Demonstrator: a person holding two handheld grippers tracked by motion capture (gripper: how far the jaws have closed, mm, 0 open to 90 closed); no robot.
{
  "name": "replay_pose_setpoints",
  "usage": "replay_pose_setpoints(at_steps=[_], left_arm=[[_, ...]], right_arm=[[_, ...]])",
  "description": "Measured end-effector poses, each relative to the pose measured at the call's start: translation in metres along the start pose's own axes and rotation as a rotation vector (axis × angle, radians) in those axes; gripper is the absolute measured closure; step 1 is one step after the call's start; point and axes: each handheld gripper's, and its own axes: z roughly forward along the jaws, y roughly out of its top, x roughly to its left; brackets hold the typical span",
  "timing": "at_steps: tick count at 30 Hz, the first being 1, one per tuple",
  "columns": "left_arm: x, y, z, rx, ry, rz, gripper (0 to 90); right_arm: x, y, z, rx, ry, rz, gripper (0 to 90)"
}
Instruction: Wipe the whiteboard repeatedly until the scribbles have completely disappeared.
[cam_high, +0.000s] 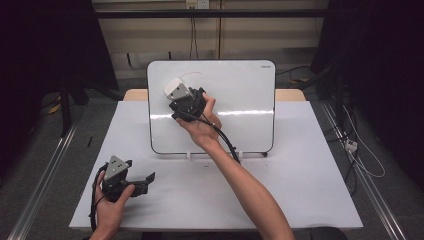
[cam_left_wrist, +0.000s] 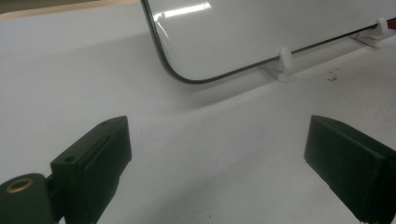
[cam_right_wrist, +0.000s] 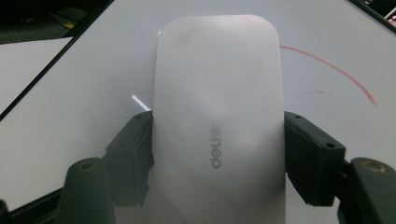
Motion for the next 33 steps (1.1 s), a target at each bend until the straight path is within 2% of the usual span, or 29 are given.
replay_pose_setpoints(at_steps=[2,13,15,20,21,33], left_arm=[[0.000,0.000,0.000,-0.001,0.002,0.003,7.3],[0.000,-0.001,-0.001,0.003,0.009,-0.001,7.3],[0.000,-0.001,-0.001,0.000,0.009,-0.008,7.3],[0.000,-0.001,-0.001,0.002,0.010,-0.004,7.3],[0.000,-0.001,-0.001,0.001,0.010,-0.007,7.3],[0.000,-0.001,-0.002,0.000,0.011,-0.006,7.3]], right_arm=[[-0.002,0.002,0.000,0.007,0.002,-0.005,31.5],[-0.011,0.005,0.000,-0.002,-0.028,0.035,31.6],[-0.013,0.005,0.000,-0.002,-0.035,0.030,31.6],[-0.022,0.004,-0.002,-0.002,-0.039,0.059,31.6],[-0.023,0.004,-0.002,0.000,-0.054,0.051,31.6],[-0.036,0.001,-0.006,0.015,-0.074,0.087,31.6]])
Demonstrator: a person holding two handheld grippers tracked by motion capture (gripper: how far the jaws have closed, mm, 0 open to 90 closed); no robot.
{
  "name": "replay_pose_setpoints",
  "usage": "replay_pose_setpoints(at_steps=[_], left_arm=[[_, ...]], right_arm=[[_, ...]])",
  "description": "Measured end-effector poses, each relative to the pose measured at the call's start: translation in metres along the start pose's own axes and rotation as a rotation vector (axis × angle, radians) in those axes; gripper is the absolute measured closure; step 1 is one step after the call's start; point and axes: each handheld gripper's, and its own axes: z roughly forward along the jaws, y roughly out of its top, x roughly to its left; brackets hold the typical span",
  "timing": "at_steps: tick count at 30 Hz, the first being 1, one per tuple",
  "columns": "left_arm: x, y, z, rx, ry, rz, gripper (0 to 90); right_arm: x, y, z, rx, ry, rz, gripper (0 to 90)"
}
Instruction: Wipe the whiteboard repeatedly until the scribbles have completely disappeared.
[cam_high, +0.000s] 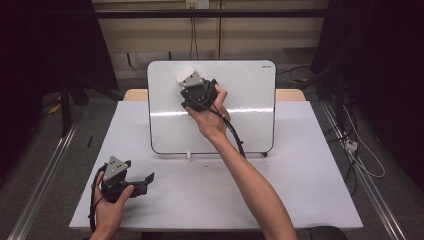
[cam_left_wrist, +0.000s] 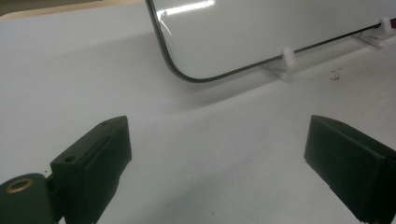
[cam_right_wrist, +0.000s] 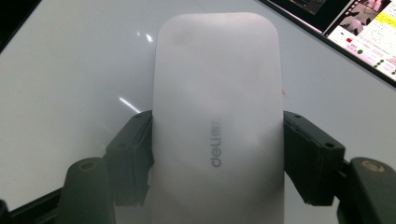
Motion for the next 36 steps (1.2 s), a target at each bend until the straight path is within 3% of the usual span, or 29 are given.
replay_pose_setpoints(at_steps=[18,36], left_arm=[[0.000,-0.001,0.000,0.004,0.006,0.003,7.3],[0.000,-0.001,0.001,0.005,0.015,-0.001,7.3]], right_arm=[[-0.036,-0.018,-0.010,0.009,-0.035,0.061,31.6],[-0.091,-0.049,-0.027,0.019,-0.082,0.168,31.7]])
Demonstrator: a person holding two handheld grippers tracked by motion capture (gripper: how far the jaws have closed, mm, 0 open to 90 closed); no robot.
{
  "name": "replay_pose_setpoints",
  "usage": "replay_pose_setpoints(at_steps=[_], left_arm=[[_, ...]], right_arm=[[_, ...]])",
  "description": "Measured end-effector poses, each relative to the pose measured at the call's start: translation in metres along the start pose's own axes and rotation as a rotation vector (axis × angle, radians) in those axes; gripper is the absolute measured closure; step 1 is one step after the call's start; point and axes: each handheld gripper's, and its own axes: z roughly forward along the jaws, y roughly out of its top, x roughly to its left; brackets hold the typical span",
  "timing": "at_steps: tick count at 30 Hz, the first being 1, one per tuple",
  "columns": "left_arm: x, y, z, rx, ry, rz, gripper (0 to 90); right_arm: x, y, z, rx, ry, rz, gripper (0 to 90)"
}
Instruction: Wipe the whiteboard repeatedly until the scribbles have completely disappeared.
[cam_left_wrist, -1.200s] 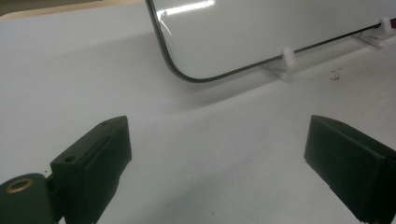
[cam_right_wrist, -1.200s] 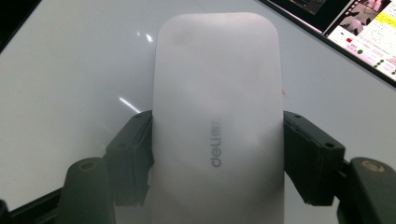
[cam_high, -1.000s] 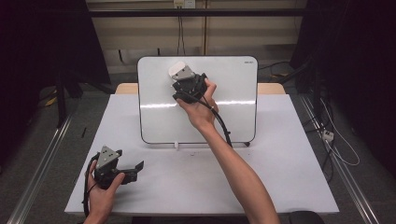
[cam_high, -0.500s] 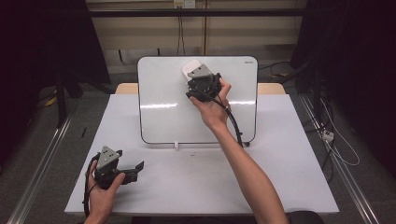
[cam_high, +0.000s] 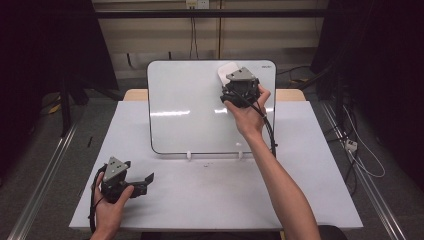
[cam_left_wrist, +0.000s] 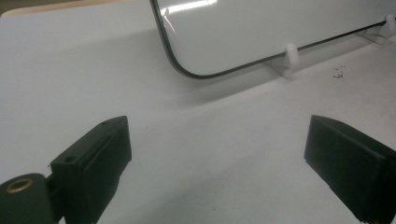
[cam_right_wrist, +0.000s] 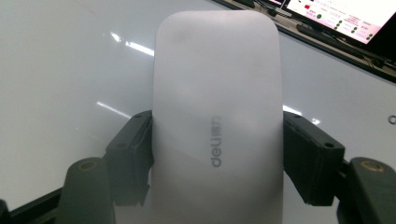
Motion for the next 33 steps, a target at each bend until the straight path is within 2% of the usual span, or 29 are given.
replay_pose_setpoints(at_steps=[3,8,13,23,33], left_arm=[[0.000,0.001,0.000,0.006,-0.005,0.001,7.3],[-0.001,0.001,0.001,0.007,-0.007,0.002,7.3],[-0.001,0.002,0.003,0.002,-0.012,0.005,7.3],[0.000,0.002,0.002,0.004,-0.012,0.007,7.3],[0.000,0.003,0.001,-0.003,-0.015,0.008,7.3]], right_arm=[[0.006,0.002,0.001,0.010,-0.027,-0.006,31.7],[0.012,0.006,0.004,0.002,-0.038,0.016,31.6],[0.021,0.009,0.005,-0.002,-0.034,0.000,31.6],[0.051,0.021,0.013,-0.012,-0.009,-0.027,31.6],[0.070,0.029,0.017,-0.014,0.012,-0.055,31.6]])
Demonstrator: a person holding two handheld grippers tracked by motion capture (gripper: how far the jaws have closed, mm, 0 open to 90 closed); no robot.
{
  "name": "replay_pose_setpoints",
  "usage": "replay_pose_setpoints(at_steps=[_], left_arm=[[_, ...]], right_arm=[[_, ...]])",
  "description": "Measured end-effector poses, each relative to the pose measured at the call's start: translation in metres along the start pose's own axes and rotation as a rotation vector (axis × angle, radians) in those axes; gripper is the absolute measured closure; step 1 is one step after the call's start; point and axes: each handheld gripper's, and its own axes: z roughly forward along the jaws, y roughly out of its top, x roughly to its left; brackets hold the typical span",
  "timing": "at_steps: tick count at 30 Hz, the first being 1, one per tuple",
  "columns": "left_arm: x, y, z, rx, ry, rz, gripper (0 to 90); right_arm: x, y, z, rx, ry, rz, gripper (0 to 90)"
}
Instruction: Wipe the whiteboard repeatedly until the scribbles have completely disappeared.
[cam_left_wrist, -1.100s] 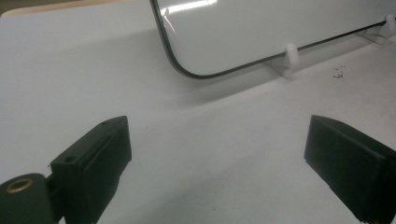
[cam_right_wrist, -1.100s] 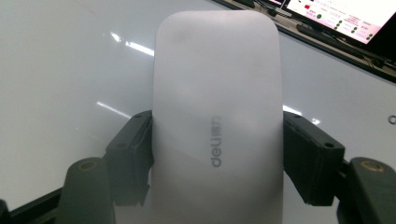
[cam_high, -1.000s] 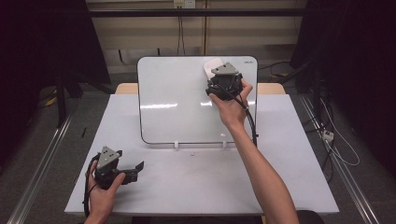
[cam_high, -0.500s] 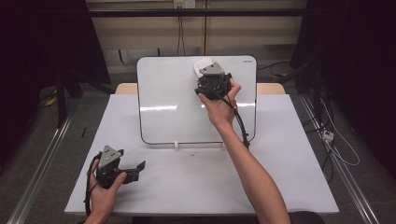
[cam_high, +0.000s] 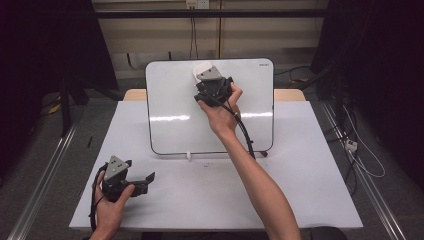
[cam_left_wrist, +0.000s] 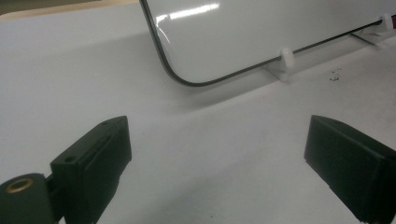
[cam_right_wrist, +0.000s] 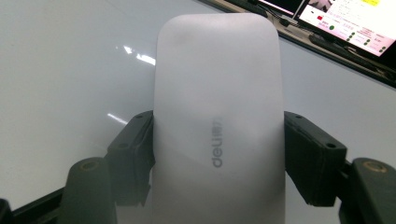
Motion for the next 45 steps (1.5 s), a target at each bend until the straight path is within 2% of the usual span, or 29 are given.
replay_pose_setpoints(at_steps=[5,10,16,23,27,31,36,39,42,43,45], left_arm=[[0.000,0.000,0.000,-0.001,0.001,-0.003,7.4],[0.000,0.000,0.000,-0.005,0.003,-0.004,7.3],[0.001,0.000,-0.001,-0.001,0.003,-0.003,7.3],[0.001,0.000,-0.001,-0.004,0.000,-0.004,7.3],[0.001,0.000,-0.002,-0.007,0.001,-0.006,7.3],[0.001,-0.001,-0.002,-0.009,0.002,-0.008,7.3],[0.001,0.000,-0.001,0.001,0.000,-0.002,7.3],[0.001,0.000,-0.001,0.003,0.002,-0.003,7.3],[0.001,-0.001,-0.001,-0.003,0.006,-0.007,7.3],[0.001,-0.001,-0.001,-0.006,0.006,-0.006,7.3],[0.001,-0.001,-0.001,-0.007,0.003,-0.010,7.3]], right_arm=[[0.007,0.003,0.002,0.000,0.012,-0.006,31.6],[0.018,0.005,0.003,-0.005,0.018,-0.051,31.6],[0.028,0.007,0.004,-0.003,0.033,-0.071,31.6],[0.045,0.008,0.005,-0.003,0.077,-0.118,31.6],[0.056,0.007,0.005,0.001,0.096,-0.164,31.6],[0.058,0.006,0.005,0.006,0.114,-0.180,31.7],[0.063,-0.001,0.001,0.020,0.155,-0.223,31.6],[0.065,-0.004,-0.001,0.027,0.171,-0.220,31.6],[0.067,-0.011,-0.004,0.044,0.213,-0.238,31.6],[0.068,-0.013,-0.005,0.040,0.214,-0.236,31.6],[0.067,-0.018,-0.007,0.043,0.247,-0.218,31.6]])
